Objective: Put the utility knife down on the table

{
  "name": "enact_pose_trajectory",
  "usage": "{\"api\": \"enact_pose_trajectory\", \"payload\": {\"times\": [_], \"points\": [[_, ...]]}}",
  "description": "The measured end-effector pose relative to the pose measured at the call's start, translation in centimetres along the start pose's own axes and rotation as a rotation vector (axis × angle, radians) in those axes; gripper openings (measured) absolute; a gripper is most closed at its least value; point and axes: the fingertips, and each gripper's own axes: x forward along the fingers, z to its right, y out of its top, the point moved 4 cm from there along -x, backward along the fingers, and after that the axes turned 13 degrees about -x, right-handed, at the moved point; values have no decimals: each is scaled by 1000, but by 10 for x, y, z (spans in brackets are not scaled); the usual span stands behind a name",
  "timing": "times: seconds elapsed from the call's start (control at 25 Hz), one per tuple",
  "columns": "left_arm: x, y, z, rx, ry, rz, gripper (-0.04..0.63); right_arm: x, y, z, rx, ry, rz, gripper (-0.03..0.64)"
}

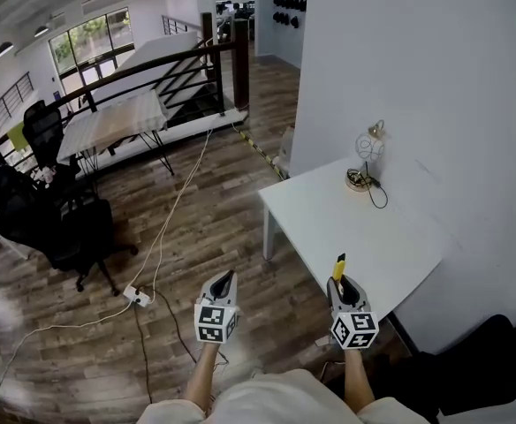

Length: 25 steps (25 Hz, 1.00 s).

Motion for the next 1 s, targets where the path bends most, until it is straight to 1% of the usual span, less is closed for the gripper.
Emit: {"api": "enact_pose_trajectory", "payload": {"times": [0.32, 0.6, 0.8, 1.0], "points": [[33, -2, -23, -2, -2, -26, 9, 39, -12, 1, 17, 7, -34, 110], [68, 4, -39, -5, 2, -33, 9, 79, -9, 11, 12, 21, -37, 111], [108, 12, -53, -1, 2, -31, 9, 120, -8, 24, 10, 31, -30, 110], [163, 31, -65, 6, 14, -25, 9, 176, 1, 52, 10, 48, -22, 110]]}}
